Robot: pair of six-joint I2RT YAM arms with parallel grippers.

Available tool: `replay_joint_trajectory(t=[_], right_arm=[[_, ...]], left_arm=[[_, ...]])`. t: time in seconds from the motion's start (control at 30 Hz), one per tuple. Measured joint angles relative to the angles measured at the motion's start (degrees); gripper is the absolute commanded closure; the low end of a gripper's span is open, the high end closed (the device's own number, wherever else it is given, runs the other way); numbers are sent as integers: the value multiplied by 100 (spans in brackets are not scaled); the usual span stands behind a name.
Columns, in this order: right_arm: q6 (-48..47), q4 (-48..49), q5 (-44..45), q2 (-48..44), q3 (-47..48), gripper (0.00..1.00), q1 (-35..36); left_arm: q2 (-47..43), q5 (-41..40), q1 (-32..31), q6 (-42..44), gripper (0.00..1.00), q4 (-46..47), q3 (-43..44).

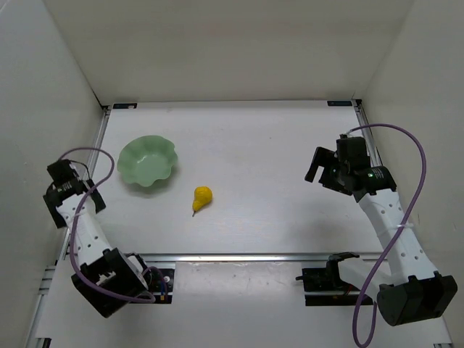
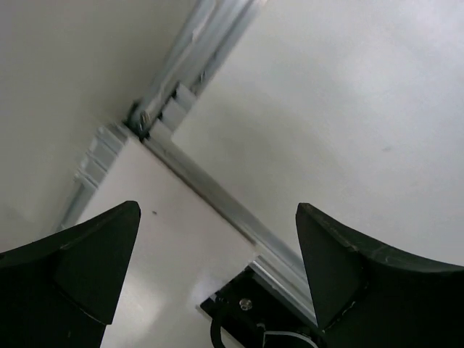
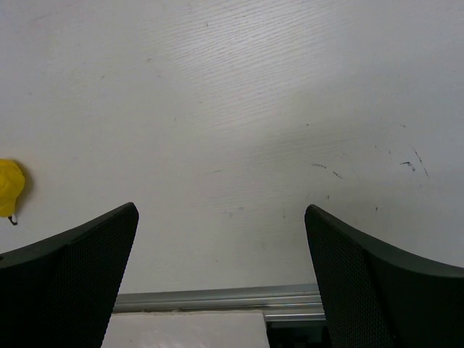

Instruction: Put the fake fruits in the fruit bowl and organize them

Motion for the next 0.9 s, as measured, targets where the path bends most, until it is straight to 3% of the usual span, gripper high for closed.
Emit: replay_joint_trajectory(t=[0.13,0.27,0.37,0.5,0.67,0.77,0.9], right_arm=[[-61,4,46,9,2,0,0],[-149,4,48,92,11,0,0],[-151,9,83,114,13,0,0],[-151,59,122,114,48,0,0],[-142,142,120,111,103,0,0],[-122,142,120,107,101,0,0],[-109,142,127,48,101,0,0]], left_arm=[[46,420,-557,166,0,-136,1534],[210,1121,-1941,466,0,-254,3053],[551,1327,-3147,597,0,-470,3668],[1237,1246,-4964,741,0,-756,3654],[2164,1182,-6905,852,0,-741,2970],[2625,1298,-7309,839,0,-706,2743],[3198,1377,-7298,654,0,-472,2704]])
